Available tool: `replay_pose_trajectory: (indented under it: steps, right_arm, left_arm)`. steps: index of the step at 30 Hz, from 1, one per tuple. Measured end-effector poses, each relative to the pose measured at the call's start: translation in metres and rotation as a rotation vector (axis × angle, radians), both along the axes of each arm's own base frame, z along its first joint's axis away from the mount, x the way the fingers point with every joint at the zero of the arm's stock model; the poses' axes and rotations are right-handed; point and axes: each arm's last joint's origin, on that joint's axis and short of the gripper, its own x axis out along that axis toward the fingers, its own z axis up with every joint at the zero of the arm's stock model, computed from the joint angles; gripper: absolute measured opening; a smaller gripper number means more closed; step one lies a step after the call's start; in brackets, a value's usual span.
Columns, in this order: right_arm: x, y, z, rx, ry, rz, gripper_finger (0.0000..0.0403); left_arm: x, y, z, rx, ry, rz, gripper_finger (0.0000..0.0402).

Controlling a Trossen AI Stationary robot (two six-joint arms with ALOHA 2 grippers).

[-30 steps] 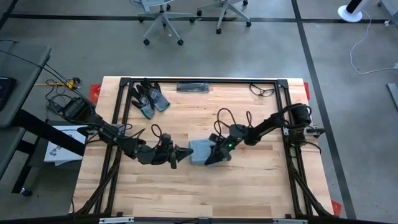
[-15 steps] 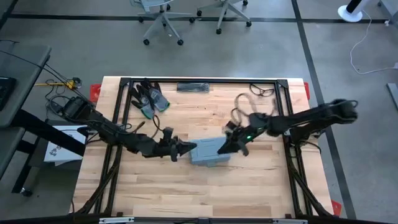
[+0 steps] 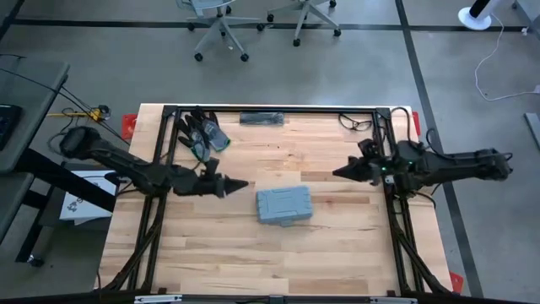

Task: Prefit tool cases
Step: Return to Home Position

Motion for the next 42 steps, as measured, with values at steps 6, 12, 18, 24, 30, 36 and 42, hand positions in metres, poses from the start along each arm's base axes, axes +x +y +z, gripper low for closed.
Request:
replay_pose_trajectory:
  steps: [6, 12, 18, 24, 30, 36, 42]
  right_arm:
    - [-0.022, -0.002, -0.043, 0.132, 0.019, -0.042, 0.0]
    - [-0.034, -0.003, -0.083, 0.239, 0.046, -0.041, 0.0]
    - [-0.038, -0.004, -0.113, 0.276, 0.106, -0.087, 0.0]
    - [-0.04, -0.005, -0.122, 0.25, 0.193, -0.139, 0.0]
    - [-0.04, -0.006, -0.122, 0.236, 0.19, -0.143, 0.0]
    - [-0.04, -0.006, -0.122, 0.217, 0.19, -0.141, 0.0]
    - [-0.04, -0.005, -0.122, 0.239, 0.193, -0.132, 0.0]
  left_arm:
    - [-0.025, 0.022, -0.018, -0.072, 0.025, -0.044, 0.0014]
    - [-0.047, 0.033, -0.047, -0.16, 0.094, -0.095, 0.0014]
    - [-0.068, 0.037, -0.077, -0.222, 0.171, -0.132, 0.0014]
    - [-0.085, 0.039, -0.098, -0.26, 0.174, -0.158, 0.0014]
    - [-0.092, 0.04, -0.093, -0.171, 0.148, -0.189, 0.0014]
    - [-0.094, 0.04, -0.088, -0.143, 0.1, -0.204, 0.0014]
    - [-0.094, 0.04, -0.089, -0.166, 0.103, -0.2, 0.0014]
